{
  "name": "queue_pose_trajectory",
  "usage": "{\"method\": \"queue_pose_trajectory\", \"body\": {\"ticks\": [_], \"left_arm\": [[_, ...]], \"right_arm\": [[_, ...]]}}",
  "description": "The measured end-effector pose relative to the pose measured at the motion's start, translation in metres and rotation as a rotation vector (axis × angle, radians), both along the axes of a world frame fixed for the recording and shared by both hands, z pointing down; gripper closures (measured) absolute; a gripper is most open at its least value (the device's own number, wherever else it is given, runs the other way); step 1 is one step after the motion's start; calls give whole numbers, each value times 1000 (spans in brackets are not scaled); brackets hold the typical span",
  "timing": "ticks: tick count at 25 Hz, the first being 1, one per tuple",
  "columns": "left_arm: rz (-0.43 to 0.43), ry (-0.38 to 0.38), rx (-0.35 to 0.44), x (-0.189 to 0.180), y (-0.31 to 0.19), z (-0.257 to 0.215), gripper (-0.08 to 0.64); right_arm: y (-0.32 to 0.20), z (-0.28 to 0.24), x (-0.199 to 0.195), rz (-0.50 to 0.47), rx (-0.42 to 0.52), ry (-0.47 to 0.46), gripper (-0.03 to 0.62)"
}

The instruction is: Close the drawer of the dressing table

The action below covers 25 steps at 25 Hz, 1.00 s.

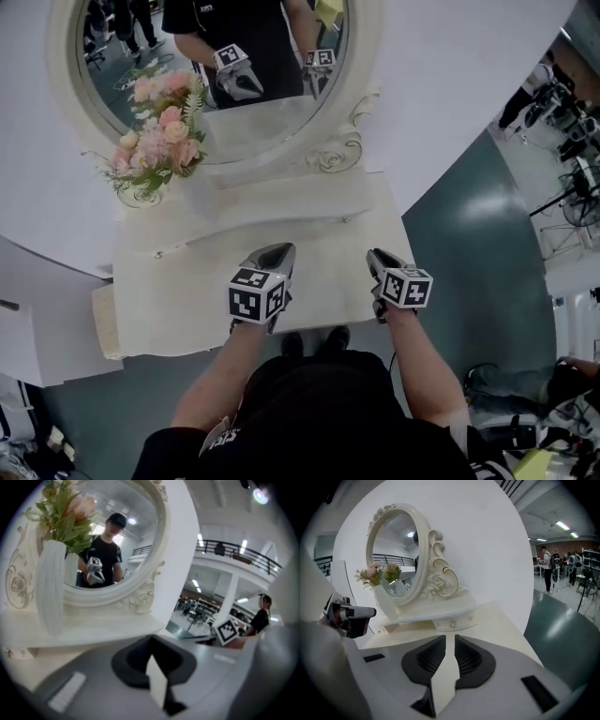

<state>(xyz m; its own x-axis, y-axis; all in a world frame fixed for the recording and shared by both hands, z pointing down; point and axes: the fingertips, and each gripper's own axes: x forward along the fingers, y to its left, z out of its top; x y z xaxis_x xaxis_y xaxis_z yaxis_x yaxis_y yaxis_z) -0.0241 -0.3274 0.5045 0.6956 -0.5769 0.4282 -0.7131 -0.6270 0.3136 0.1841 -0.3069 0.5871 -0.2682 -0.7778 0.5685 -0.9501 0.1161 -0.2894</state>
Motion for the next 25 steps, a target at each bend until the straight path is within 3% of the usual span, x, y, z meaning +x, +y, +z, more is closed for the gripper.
{"method": "queue_pose_trajectory", "body": {"ticks": [11,18,25], "left_arm": [[114,-5,48,40,12,-21,551],[119,-23,91,76,13,-45,551],[85,-12,116,134,25,-67,551]], "right_arm": [[37,-59,24,28,140,65,561],[50,-101,48,21,250,26,543],[68,-144,110,13,342,-11,535]]}}
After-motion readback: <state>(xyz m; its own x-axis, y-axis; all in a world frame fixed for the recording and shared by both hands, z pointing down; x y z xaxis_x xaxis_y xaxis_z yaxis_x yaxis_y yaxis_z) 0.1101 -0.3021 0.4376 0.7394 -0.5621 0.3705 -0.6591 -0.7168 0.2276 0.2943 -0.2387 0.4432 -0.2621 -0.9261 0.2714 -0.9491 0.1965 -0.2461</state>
